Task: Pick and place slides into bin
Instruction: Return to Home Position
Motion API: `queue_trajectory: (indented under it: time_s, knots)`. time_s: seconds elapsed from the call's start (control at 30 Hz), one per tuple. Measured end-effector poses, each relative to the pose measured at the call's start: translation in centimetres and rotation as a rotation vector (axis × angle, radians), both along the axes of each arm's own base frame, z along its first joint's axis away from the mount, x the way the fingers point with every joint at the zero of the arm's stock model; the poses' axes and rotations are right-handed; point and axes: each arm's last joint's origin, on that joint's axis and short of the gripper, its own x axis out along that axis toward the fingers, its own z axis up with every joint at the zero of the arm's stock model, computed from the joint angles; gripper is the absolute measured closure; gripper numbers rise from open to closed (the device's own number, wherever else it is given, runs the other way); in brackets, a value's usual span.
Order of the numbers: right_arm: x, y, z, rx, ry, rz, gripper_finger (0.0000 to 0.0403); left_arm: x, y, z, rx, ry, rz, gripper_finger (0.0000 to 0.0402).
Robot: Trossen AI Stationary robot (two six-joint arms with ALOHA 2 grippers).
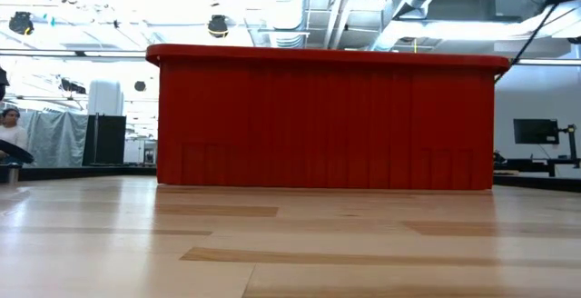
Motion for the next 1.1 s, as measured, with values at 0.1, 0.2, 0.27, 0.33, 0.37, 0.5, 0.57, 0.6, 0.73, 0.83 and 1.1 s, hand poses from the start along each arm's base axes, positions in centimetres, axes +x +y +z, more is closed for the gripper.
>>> queue_trajectory:
  time_s: [0.1, 0.2, 0.27, 0.33, 0.37, 0.5, 0.57, 0.6, 0.73, 0.83, 1.1]
  knots:
    - [-1.4, 1.2, 1.7, 0.01, -0.139, 0.041, 0.0284, -1.8, -1.8, 1.1, -0.011, -0.105, -0.096, 0.0395]
    - [-2.2, 2.7, 2.5, 0.014, -0.232, 0.079, 0.0284, -3.1, -3.4, 1.0, -0.017, -0.18, -0.148, 0.0395]
    - [-2.5, 3.6, 2.6, 0.032, -0.281, 0.105, 0.0284, -3.8, -4.2, 0.4, -0.01, -0.226, -0.152, 0.0395]
    - [-2.6, 4.5, 2.4, 0.062, -0.319, 0.116, 0.0284, -4.6, -4.8, -0.8, -0.004, -0.27, -0.146, 0.0395]
    - [-2.5, 4.9, 2.0, 0.072, -0.332, 0.11, 0.0284, -5.0, -5.0, -1.5, 0.0, -0.287, -0.141, 0.0395]
    - [-2.2, 6.6, 0.1, 0.061, -0.362, 0.046, 0.0284, -7.0, -5.7, -4.3, -0.015, -0.368, -0.141, 0.0395]
    - [-2.3, 7.4, -1.1, 0.057, -0.38, 0.011, 0.0284, -8.0, -6.0, -5.6, -0.016, -0.397, -0.151, 0.0395]
    - [-2.3, 7.7, -1.6, 0.058, -0.4, -0.002, 0.0284, -8.6, -6.1, -6.1, -0.023, -0.421, -0.155, 0.0395]
    - [-2.5, 9.2, -3.7, 0.072, -0.467, 0.017, 0.0284, -10.4, -6.5, -7.5, -0.038, -0.488, -0.178, 0.0395]
    - [-2.3, 10.4, -5.5, 0.091, -0.522, 0.07, 0.0284, -11.4, -6.9, -8.8, -0.03, -0.462, -0.205, 0.0395]
    - [-2.5, 12.0, -10.3, 0.134, -0.519, 0.088, 0.0284, -12.2, -8.4, -12.1, -0.132, -0.428, -0.315, 0.0395]
